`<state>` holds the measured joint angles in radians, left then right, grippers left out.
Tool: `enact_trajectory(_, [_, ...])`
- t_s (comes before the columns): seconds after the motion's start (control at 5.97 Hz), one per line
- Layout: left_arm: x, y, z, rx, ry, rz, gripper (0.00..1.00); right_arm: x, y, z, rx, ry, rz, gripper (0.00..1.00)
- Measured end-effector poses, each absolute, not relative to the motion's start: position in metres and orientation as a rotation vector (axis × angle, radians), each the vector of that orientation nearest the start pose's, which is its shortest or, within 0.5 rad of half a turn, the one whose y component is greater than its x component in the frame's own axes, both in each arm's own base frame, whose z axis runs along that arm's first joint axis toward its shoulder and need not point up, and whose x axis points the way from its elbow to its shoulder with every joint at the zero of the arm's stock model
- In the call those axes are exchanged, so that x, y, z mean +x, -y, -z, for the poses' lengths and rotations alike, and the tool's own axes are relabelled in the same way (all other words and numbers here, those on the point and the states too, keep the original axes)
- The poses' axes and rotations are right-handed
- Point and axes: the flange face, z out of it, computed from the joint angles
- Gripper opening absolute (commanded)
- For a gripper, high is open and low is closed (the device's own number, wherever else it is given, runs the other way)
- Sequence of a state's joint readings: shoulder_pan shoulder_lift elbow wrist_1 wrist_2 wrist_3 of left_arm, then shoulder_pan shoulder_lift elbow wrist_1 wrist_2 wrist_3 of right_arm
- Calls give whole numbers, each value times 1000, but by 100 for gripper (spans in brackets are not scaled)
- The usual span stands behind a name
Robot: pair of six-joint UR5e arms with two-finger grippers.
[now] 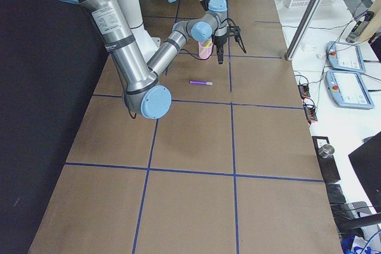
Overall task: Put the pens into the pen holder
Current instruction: 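Carry the orange highlighter with the left gripper over the pink cup, then release the orange highlighter into the cup and withdraw the left gripper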
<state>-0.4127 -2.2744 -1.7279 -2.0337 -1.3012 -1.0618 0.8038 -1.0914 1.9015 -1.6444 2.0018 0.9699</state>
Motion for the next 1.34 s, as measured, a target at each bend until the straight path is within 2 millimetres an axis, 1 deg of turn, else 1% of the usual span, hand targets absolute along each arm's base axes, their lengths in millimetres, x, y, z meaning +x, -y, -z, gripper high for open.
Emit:
enact_trajectory(0.17, [545, 399, -122, 817, -1068, 73, 0, -351, 496, -258, 152, 816, -34, 100])
enact_trajectory(0.34, [553, 396, -127, 836, -1061, 49, 2, -350, 496, -260, 150, 814, -36, 100])
enact_trajectory(0.5, [555, 396, -129, 849, -1052, 35, 19, -350, 496, -261, 148, 812, -36, 100])
enact_trajectory(0.67, [559, 396, -134, 861, -1032, 21, 64, -349, 496, -262, 147, 811, -37, 100])
enact_trajectory(0.84, [563, 396, -139, 868, -1013, 4, 87, -349, 495, -262, 148, 811, -37, 100])
enact_trajectory(1.01, [567, 393, -141, 870, -1006, -13, 100, -349, 495, -262, 149, 811, -37, 100])
enact_trajectory(1.17, [570, 387, -140, 867, -1012, -23, 100, -349, 495, -262, 149, 812, -37, 100])
enact_trajectory(1.34, [568, 383, -137, 863, -1026, -29, 100, -348, 495, -262, 149, 812, -38, 100])
